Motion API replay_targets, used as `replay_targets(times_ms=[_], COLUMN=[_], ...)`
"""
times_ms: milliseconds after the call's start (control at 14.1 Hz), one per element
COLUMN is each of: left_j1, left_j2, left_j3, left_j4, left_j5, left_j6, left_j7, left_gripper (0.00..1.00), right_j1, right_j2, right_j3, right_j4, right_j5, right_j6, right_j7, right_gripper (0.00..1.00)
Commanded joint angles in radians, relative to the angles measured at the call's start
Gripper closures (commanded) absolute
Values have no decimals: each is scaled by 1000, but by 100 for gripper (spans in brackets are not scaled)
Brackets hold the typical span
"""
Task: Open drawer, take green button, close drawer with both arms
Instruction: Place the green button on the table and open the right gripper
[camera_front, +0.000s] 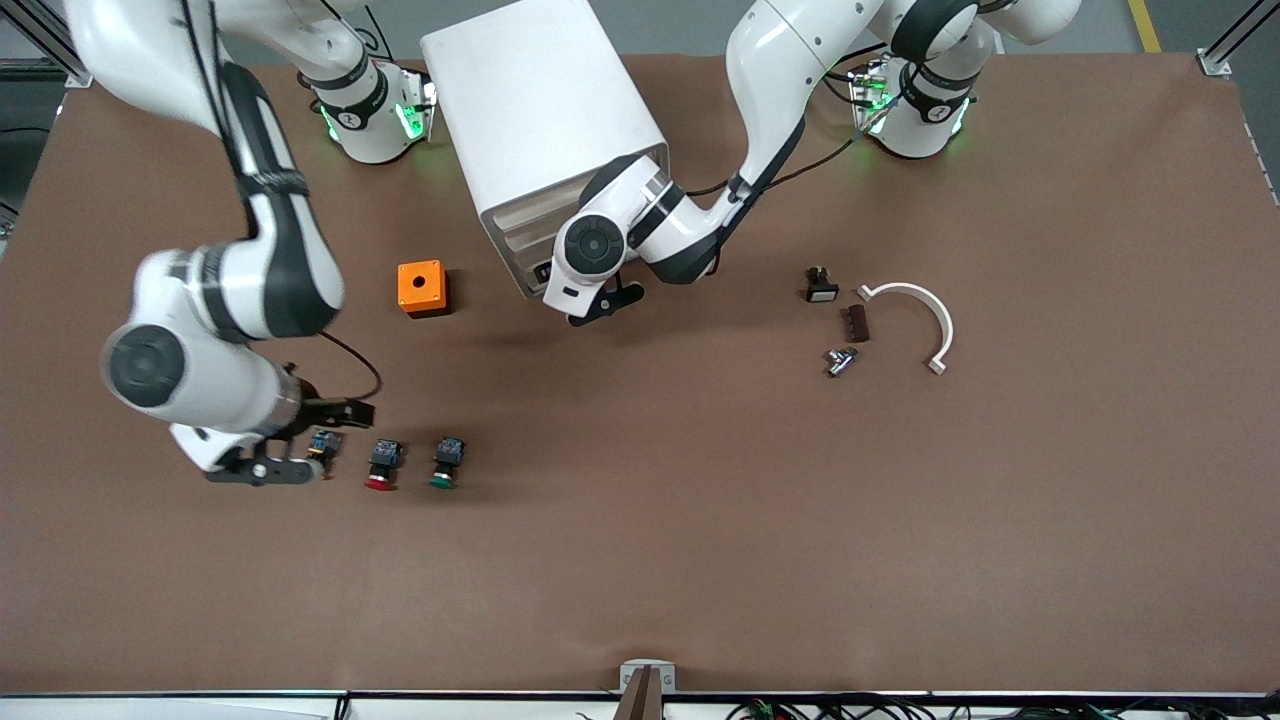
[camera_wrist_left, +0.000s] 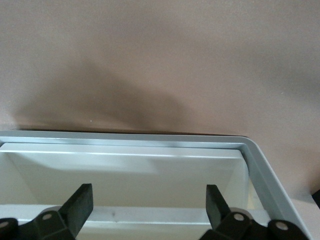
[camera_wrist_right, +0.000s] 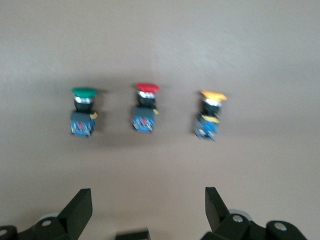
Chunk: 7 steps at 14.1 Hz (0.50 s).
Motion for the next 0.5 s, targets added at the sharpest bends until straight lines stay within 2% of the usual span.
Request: replay_targets(times_ms=[0, 213, 427], left_j1=[14, 64, 147], left_j2=[-15, -58, -189], left_j3=[5, 28, 27], left_j4=[-4, 7, 12], left_j5=[-9, 31, 146], left_j6=[0, -77, -195], left_j7=[-9, -6, 3], left_gripper=[1, 1, 1], right_j1=[-27, -75, -175], right_j2=[-126, -192, -228], right_j3=[14, 12, 14], right_j4=[-42, -33, -32], right_j5=[-53, -73, -67], right_j6=[-110, -179, -198], right_j7=[-8, -87, -192], right_gripper=[0, 0, 0])
